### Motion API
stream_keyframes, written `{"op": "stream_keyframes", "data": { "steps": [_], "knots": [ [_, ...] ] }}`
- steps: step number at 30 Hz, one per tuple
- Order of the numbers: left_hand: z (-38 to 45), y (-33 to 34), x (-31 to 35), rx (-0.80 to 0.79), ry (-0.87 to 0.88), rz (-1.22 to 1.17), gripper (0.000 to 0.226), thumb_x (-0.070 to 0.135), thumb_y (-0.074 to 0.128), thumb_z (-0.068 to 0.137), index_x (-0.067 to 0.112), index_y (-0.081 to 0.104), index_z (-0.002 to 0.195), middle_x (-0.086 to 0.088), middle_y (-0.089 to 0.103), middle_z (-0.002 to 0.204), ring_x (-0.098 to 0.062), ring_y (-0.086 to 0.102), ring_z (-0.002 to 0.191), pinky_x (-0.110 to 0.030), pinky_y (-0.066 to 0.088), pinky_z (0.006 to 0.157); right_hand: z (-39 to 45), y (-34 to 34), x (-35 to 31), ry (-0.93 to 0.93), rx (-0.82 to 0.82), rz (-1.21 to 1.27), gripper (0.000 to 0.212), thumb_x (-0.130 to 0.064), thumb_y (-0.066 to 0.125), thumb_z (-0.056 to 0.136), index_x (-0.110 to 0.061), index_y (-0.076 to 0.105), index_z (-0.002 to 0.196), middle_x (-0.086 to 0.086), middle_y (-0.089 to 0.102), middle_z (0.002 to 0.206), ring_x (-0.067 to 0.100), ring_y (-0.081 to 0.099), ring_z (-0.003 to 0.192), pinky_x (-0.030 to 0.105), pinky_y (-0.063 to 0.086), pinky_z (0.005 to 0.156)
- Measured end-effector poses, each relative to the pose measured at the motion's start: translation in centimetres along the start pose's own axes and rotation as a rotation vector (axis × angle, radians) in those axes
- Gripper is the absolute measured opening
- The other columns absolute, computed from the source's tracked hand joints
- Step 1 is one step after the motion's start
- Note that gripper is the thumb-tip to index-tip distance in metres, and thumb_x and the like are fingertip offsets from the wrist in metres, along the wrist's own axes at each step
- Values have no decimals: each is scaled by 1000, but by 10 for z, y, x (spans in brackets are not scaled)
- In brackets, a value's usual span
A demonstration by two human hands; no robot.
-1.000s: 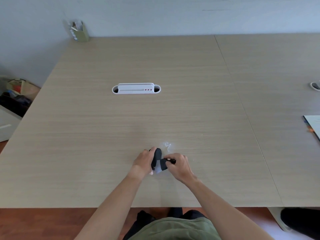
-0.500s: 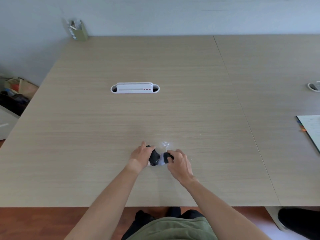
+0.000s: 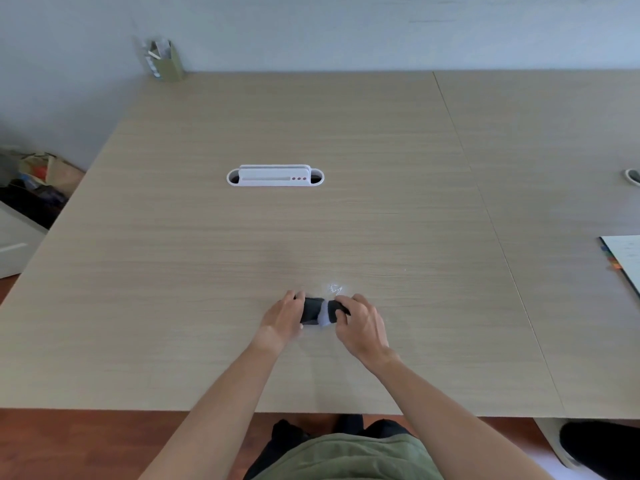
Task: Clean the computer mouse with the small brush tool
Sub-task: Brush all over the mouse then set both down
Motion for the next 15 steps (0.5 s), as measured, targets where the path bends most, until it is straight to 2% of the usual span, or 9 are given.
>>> {"op": "stream_keyframes", "data": {
  "steps": [3,6,9,12,14,15],
  "knots": [
    [1,-1,0,-12,-14,-11,41,6,64,87,8,48,125,-11,51,123,-34,62,106,-40,53,86,-1,6,-12,-143,-101,-32,24,-10,54,86,-17,69,104,1,58,84,23,57,77,30,46,65],
    [4,0,-1,-49,-25,-6,45,9,66,85,6,49,126,-11,50,126,-34,60,110,-39,51,90,9,-4,0,-8,15,-83,18,-6,51,86,-15,65,93,-2,50,80,25,53,75,28,36,68],
    [5,3,-2,-70,-28,4,50,14,68,83,6,49,128,-11,50,128,-32,59,113,-38,51,93,13,-9,10,90,71,26,15,-9,51,87,-14,65,89,-1,52,80,23,52,71,33,42,64],
    [4,3,-1,-60,-26,6,53,17,70,83,8,49,130,-11,51,126,-31,60,111,-38,52,93,12,1,-5,-3,-73,145,24,-12,56,84,-14,72,101,5,65,90,23,62,79,36,54,70],
    [3,3,-1,-59,-27,-9,55,22,72,82,8,49,130,-12,51,126,-31,60,110,-38,52,92,12,11,-11,-28,-169,119,25,-10,55,84,-12,72,101,6,66,91,26,63,84,38,54,73],
    [3,4,-2,-60,-37,-14,57,27,73,81,8,49,129,-11,52,125,-31,60,111,-38,52,93,14,12,-9,-10,-163,86,24,-9,53,84,-14,71,101,5,64,91,27,62,84,38,53,71]
  ]
}}
Point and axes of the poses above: each hand's wrist, its own z-axis towards the middle knuckle, its own y-axis out of the palm, x = y × z, the point moved 7 cm from there along z, towards the middle knuckle
